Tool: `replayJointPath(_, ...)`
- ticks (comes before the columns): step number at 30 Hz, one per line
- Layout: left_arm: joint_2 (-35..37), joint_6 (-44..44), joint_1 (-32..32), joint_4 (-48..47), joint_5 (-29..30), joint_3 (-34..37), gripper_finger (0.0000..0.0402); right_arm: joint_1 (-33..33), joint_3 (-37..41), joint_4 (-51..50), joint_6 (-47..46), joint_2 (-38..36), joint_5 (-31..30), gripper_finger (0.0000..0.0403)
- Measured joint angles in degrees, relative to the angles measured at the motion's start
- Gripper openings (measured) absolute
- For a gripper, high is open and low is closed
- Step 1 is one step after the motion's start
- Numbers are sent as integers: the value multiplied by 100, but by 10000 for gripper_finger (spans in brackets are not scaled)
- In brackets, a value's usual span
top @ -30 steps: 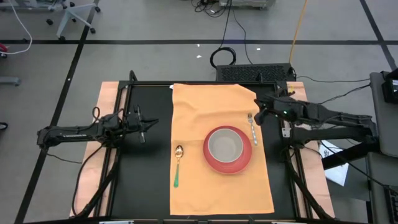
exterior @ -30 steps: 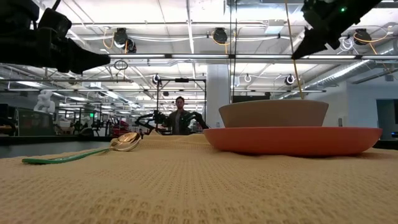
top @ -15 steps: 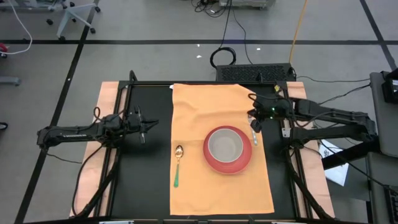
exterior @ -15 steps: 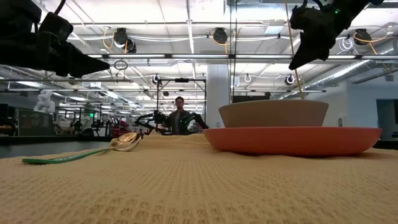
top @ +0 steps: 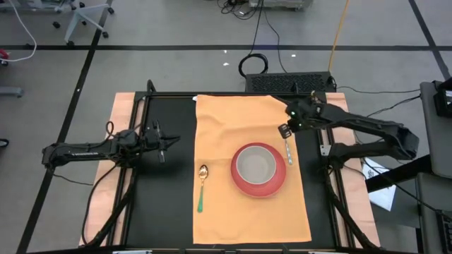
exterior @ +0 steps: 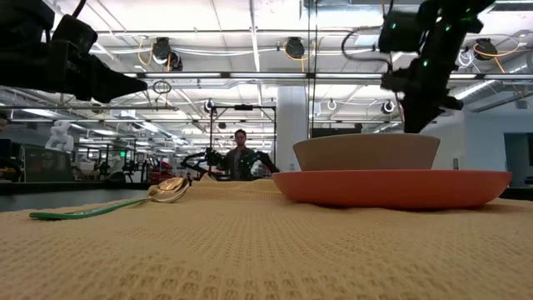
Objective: Set table place
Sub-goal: Put the fork to the right of the plate on the napkin
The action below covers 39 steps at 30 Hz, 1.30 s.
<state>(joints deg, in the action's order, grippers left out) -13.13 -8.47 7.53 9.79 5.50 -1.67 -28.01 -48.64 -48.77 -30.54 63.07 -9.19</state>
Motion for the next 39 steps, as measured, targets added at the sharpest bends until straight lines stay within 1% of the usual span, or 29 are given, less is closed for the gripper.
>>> replayJointPath(3, 0, 2, -1, 59, 0, 0, 31, -88, 2, -267, 176, 322, -14, 0)
replayJointPath(5, 0, 14, -2, 56, 0, 0, 31, -90, 2, -407, 215, 431, -287, 0)
replayJointPath(6, 0, 44, -2, 53, 0, 0, 31, -90, 2, -438, 255, 465, -331, 0)
replayJointPath(11, 0, 144, -2, 19, -1, 0, 31, -77, 2, -510, 1438, 507, 23, 0)
replayJointPath(13, 0, 189, -2, -38, 0, 0, 31, -79, 2, -505, 1527, 510, 38, 0)
replayJointPath(15, 0, 236, -2, -124, 0, 0, 31, -81, 2, -508, 1735, 507, 186, 0)
replayJointPath(18, 0, 287, -2, -178, 0, 0, 31, -75, 2, -520, 2747, 510, 604, 0)
replayJointPath(23, 0, 313, -2, -189, 0, 0, 31, -74, 2, -725, 4249, 510, 936, 0)
replayJointPath(28, 0, 315, -2, -187, -1, 0, 31, 56, 2, -923, 5939, 510, 932, 0)
replayJointPath(34, 0, 284, -2, -185, 0, 0, 31, 289, 2, -792, 7475, 510, 929, 0)
replayJointPath(39, 0, 279, -2, -186, 0, 0, 31, 567, 2, -777, 9033, 510, 897, 0)
